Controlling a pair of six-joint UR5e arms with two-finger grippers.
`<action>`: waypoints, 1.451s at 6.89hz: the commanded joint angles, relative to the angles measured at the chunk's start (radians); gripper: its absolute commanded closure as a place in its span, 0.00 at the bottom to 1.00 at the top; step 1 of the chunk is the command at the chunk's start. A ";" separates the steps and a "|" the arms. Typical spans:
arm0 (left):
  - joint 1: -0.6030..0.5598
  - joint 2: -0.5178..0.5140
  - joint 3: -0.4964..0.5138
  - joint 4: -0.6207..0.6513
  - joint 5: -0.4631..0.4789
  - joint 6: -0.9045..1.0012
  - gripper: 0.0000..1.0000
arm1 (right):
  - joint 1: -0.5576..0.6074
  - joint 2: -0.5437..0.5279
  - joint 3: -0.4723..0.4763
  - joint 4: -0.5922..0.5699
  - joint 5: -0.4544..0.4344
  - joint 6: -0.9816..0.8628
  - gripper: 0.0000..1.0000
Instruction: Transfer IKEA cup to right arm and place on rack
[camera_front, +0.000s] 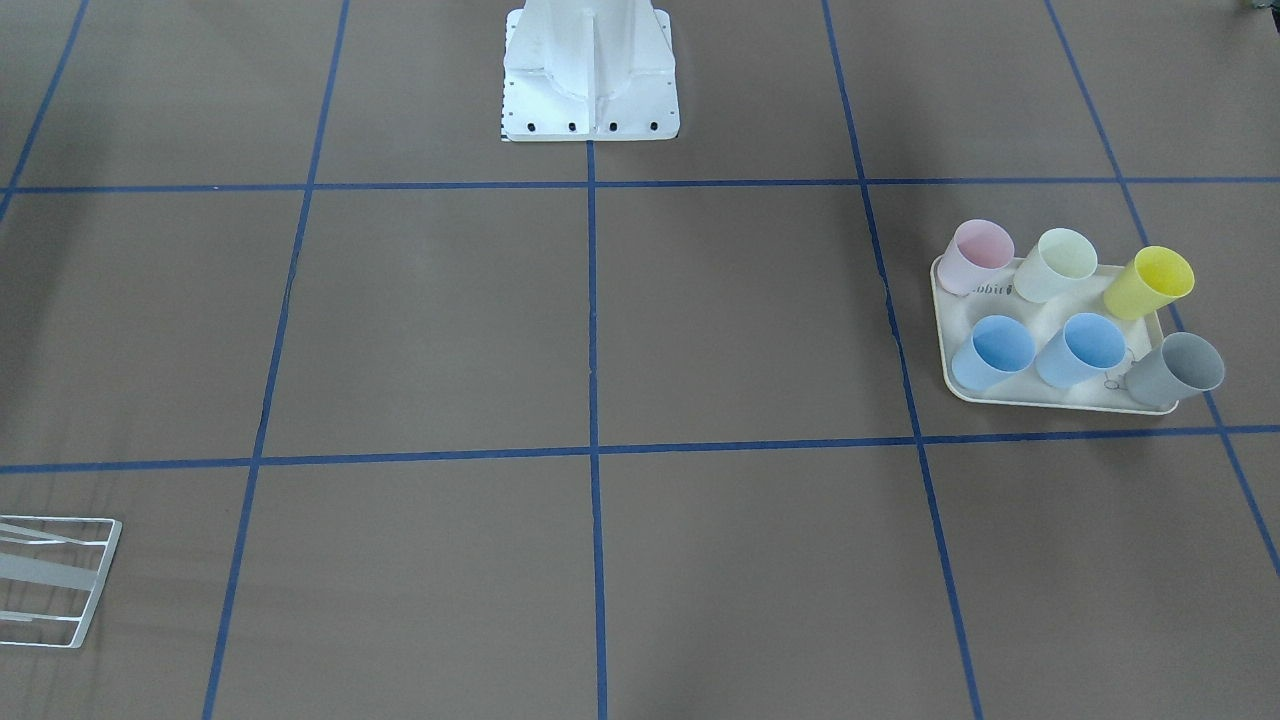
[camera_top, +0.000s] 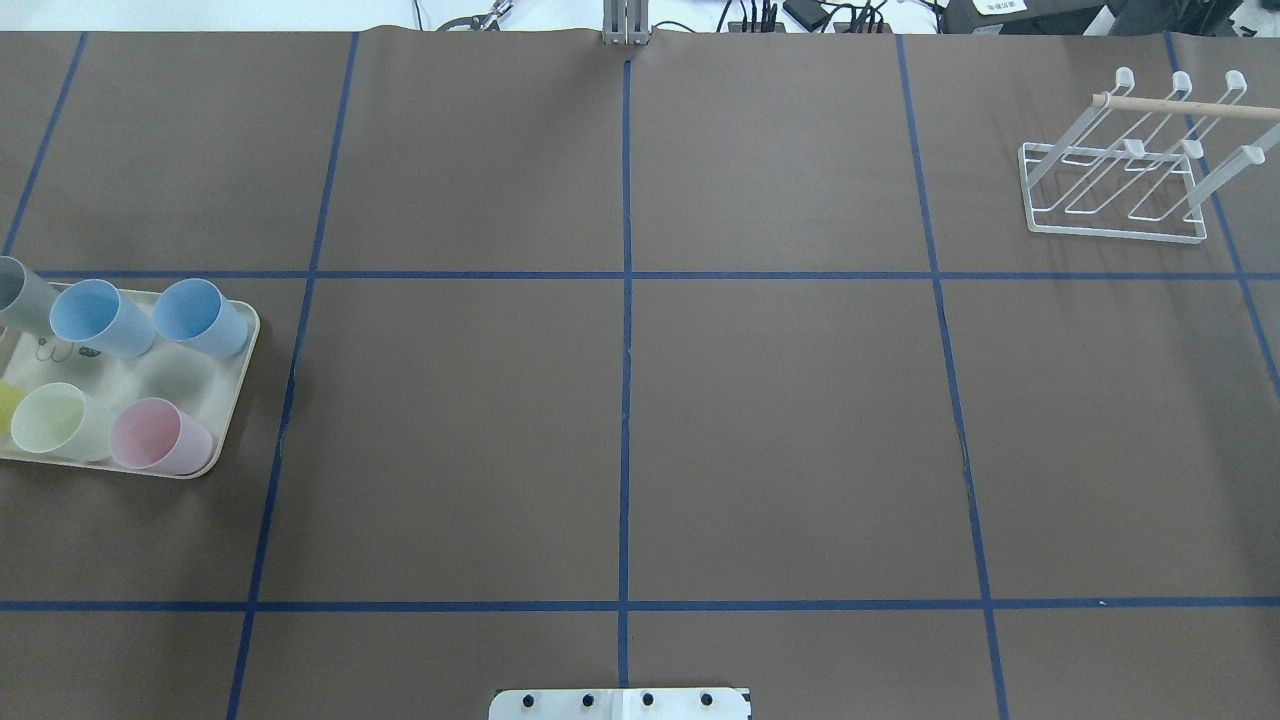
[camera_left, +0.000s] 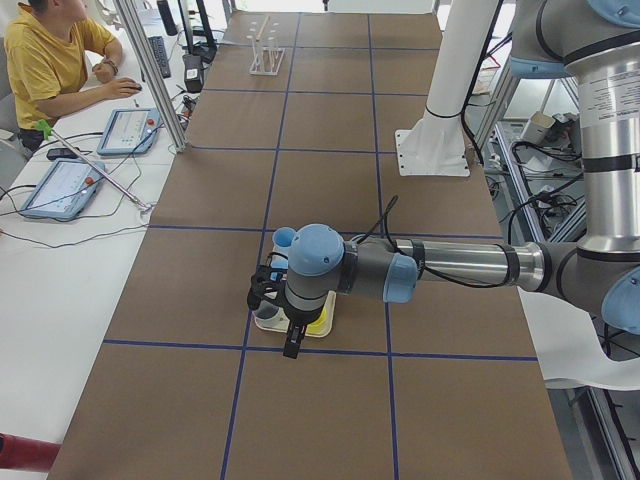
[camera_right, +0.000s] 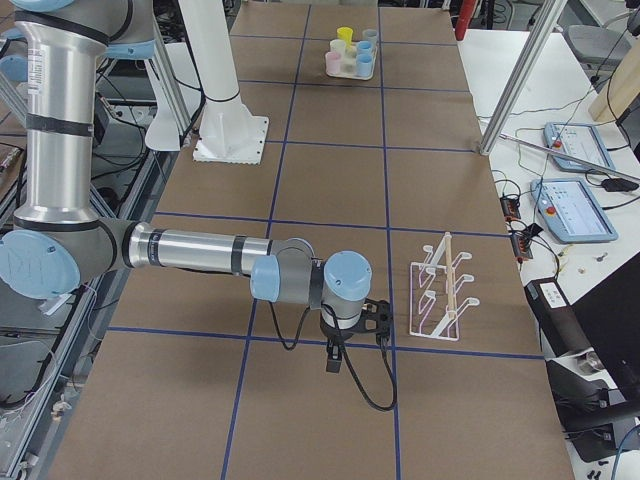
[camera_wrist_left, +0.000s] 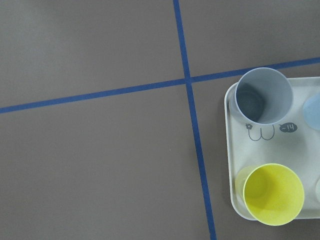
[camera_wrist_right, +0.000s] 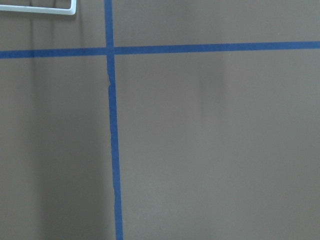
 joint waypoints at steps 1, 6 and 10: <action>0.000 -0.003 -0.005 -0.038 -0.006 0.001 0.00 | 0.000 0.000 0.001 0.000 0.000 0.000 0.00; 0.002 -0.001 -0.045 -0.054 0.002 -0.002 0.00 | 0.000 0.012 0.015 0.002 0.032 -0.001 0.00; 0.002 -0.027 -0.041 -0.202 -0.007 -0.012 0.00 | 0.000 0.015 0.028 0.377 0.023 0.011 0.00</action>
